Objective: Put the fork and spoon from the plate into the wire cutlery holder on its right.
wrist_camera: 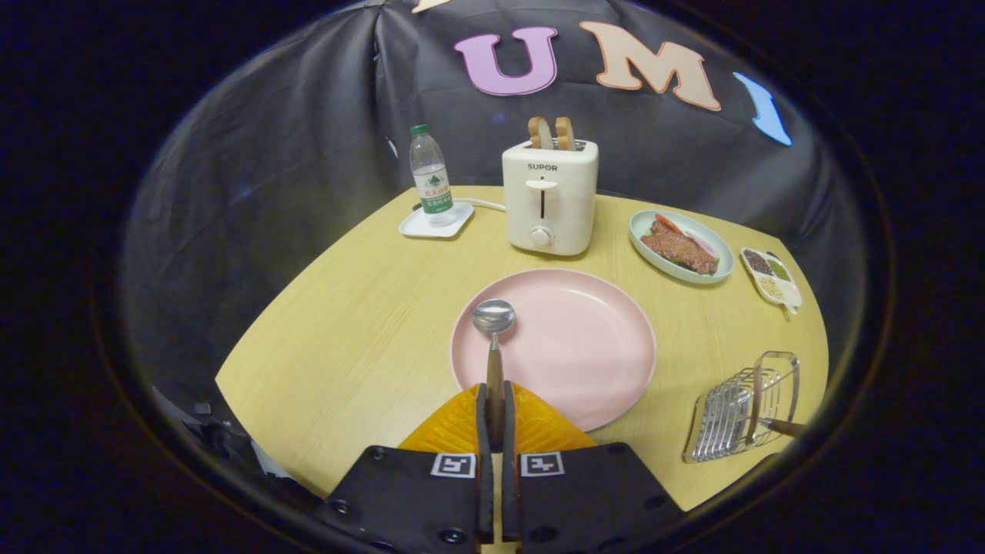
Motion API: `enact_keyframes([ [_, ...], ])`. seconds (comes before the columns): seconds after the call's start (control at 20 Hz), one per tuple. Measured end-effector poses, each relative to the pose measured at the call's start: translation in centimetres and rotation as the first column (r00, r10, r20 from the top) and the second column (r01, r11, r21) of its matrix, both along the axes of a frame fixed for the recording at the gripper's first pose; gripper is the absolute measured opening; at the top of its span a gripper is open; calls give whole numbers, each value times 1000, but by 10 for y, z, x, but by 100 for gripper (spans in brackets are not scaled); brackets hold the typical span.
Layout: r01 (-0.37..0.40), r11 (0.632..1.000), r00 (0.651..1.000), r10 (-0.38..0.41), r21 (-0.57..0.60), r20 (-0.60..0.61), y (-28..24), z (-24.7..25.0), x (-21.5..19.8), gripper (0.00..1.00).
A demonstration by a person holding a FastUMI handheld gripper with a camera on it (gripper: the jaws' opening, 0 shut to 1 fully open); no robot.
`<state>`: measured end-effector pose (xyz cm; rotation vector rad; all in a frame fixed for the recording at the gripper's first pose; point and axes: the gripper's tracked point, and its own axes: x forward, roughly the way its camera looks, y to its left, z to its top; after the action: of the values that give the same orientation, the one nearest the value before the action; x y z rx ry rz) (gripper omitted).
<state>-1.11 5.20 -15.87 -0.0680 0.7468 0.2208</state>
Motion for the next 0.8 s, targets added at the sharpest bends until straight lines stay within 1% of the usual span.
enact_keyframes([
  [0.2, 1, 1000, 1000, -1, 14, 1, -1, 12, 0, 7],
  [0.35, 6, 1000, 1000, -6, 11, 7, -10, 33, -1, 7],
  [0.55, 12, 1000, 1000, -12, 1, -10, -30, 53, -11, 7],
  [0.8, 18, 999, 999, -20, -42, -36, -64, 79, -29, 7],
])
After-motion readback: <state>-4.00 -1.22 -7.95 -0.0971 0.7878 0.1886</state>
